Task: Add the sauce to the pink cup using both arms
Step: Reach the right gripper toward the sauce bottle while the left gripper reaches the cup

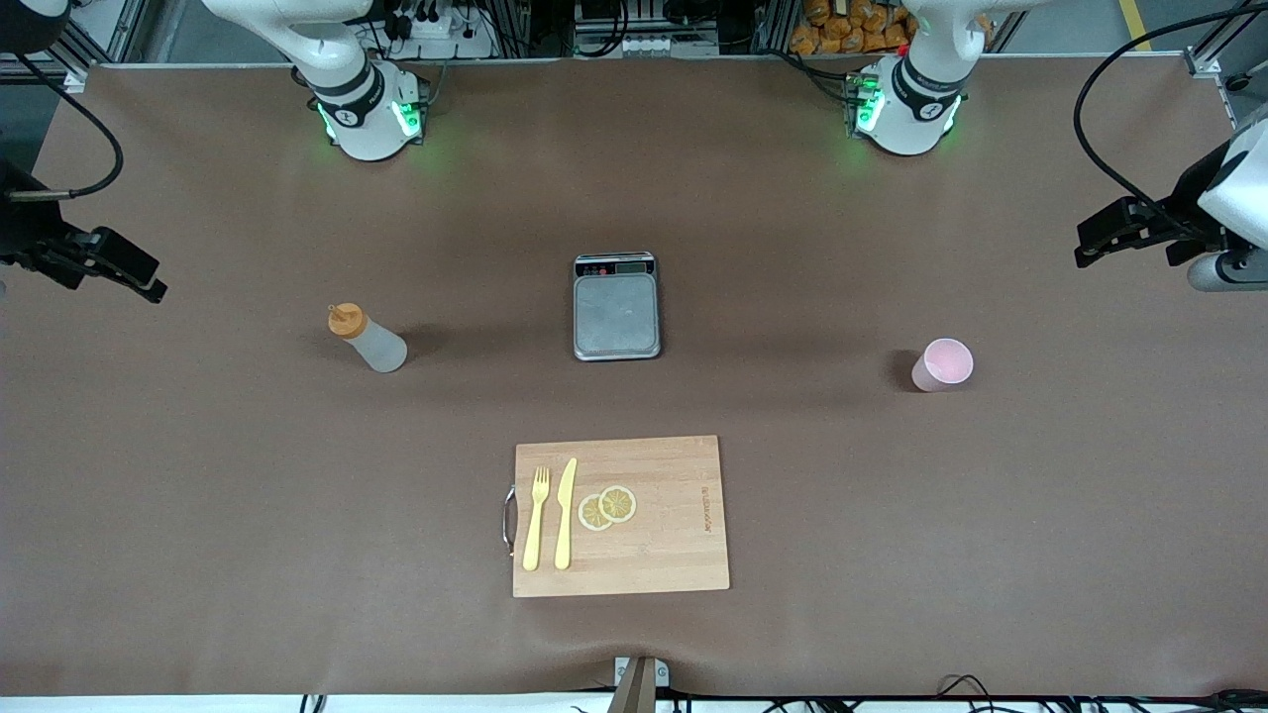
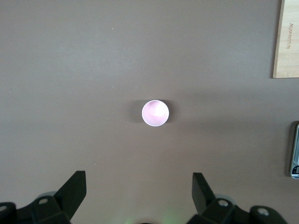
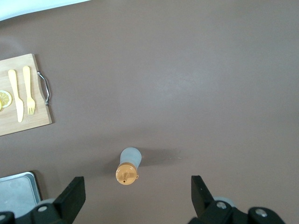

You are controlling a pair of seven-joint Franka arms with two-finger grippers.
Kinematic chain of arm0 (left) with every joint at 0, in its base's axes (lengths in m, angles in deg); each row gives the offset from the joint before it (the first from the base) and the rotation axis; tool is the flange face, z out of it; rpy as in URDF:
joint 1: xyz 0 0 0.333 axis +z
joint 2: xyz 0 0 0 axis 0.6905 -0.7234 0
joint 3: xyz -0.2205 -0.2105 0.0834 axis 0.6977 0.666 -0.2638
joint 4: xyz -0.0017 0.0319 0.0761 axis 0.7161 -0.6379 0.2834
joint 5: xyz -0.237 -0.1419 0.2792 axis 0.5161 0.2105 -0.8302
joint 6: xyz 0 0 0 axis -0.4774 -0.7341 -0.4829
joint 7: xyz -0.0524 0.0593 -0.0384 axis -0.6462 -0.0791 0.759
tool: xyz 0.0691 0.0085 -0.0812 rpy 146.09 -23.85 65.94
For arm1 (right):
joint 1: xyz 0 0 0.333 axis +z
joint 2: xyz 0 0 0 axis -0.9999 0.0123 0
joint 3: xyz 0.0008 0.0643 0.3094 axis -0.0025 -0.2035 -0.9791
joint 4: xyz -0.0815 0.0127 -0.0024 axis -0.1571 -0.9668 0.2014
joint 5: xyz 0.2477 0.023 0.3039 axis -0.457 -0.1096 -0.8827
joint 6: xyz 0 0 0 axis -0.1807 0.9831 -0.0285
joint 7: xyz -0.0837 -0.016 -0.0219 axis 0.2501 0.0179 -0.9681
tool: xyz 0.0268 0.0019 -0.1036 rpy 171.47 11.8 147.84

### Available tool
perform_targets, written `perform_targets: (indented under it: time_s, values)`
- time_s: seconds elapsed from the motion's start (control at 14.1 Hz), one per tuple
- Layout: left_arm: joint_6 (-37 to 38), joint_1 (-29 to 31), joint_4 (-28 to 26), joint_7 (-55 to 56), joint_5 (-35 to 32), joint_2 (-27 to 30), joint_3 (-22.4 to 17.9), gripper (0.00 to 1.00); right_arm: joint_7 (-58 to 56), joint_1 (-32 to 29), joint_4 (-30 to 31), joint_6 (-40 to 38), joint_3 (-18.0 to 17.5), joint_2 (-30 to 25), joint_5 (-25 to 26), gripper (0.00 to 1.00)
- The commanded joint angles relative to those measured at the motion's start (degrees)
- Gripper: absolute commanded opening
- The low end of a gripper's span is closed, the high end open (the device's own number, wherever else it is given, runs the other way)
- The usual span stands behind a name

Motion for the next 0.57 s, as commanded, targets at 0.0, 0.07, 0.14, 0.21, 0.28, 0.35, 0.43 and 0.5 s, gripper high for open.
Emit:
perform_targets:
  time_s: [0.0,0.07,0.14,0.21,0.28,0.35,0.43,0.5]
  values:
    - [1.1,0.1,1.0,0.2,-0.3,-0.3,0.2,1.0,0.7,0.7,-0.3,-0.7,0.2,-0.2,1.1,1.0]
    - [1.1,0.0,1.1,0.2,-0.3,-0.3,0.2,1.0,0.9,0.7,-0.3,-0.7,0.2,-0.2,1.1,1.0]
    - [1.1,0.1,1.2,0.1,-0.3,-0.3,0.2,1.0,0.9,0.7,-0.3,-0.7,0.2,-0.2,1.2,1.0]
    - [1.1,0.0,1.1,0.1,-0.3,-0.4,0.1,1.0,0.7,0.7,-0.4,-0.7,0.2,-0.2,1.2,1.0]
    - [1.1,0.0,1.1,0.1,-0.3,-0.8,0.1,1.0,0.7,0.7,-0.4,-0.7,0.2,-0.2,1.1,1.0]
    - [1.1,0.1,1.1,0.2,-0.3,-1.1,0.1,1.0,0.8,0.7,-0.3,-0.7,0.2,-0.2,1.1,1.0]
    - [1.1,0.2,1.0,0.6,-0.3,-1.1,0.2,1.0,0.4,0.5,-0.3,-0.7,0.2,0.0,1.1,1.0]
    - [1.1,0.2,0.8,0.8,-0.3,-1.2,0.2,1.0,0.8,0.4,-0.2,-0.8,0.3,0.2,0.9,1.0]
